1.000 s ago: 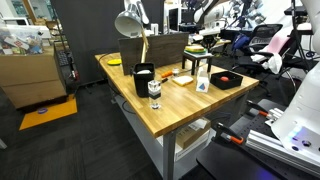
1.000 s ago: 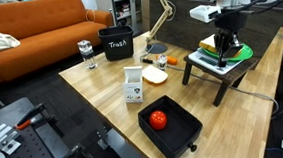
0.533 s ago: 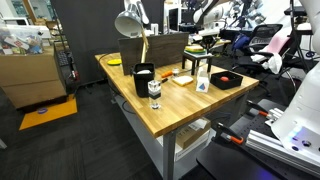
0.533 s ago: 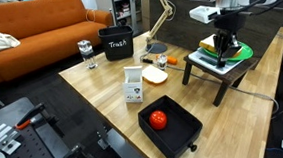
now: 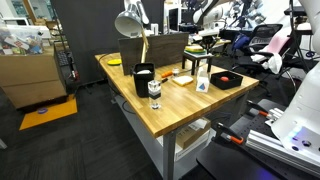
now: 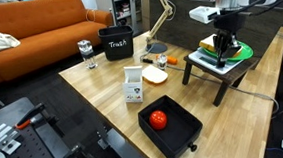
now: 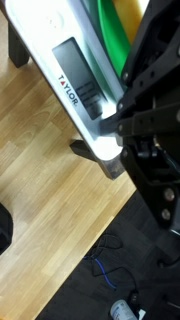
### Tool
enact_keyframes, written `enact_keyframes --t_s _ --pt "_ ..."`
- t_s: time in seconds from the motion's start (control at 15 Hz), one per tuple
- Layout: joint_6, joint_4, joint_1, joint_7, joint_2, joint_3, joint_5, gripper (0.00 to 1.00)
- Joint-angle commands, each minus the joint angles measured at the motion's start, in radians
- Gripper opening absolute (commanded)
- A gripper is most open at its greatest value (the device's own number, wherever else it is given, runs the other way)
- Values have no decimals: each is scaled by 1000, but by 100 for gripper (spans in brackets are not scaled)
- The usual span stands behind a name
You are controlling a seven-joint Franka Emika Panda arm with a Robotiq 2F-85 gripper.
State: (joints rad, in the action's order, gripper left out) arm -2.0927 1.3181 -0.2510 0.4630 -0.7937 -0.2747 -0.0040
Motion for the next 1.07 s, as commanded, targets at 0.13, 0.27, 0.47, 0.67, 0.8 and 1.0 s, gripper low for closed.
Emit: enact_keyframes --t_s 0.13,0.27,0.47,0.67,0.8,1.0 --pt "26 -28 -18 -53 -27 28 30 0" --pt "38 -34 -30 -90 -35 47 46 0" --pt "79 -34 -49 -145 -39 75 78 0" --pt "105 -36 -60 -170 -43 77 86 0" --pt "102 -43 -63 -169 -45 70 82 0" --pt "79 -41 -61 -169 -34 61 72 0"
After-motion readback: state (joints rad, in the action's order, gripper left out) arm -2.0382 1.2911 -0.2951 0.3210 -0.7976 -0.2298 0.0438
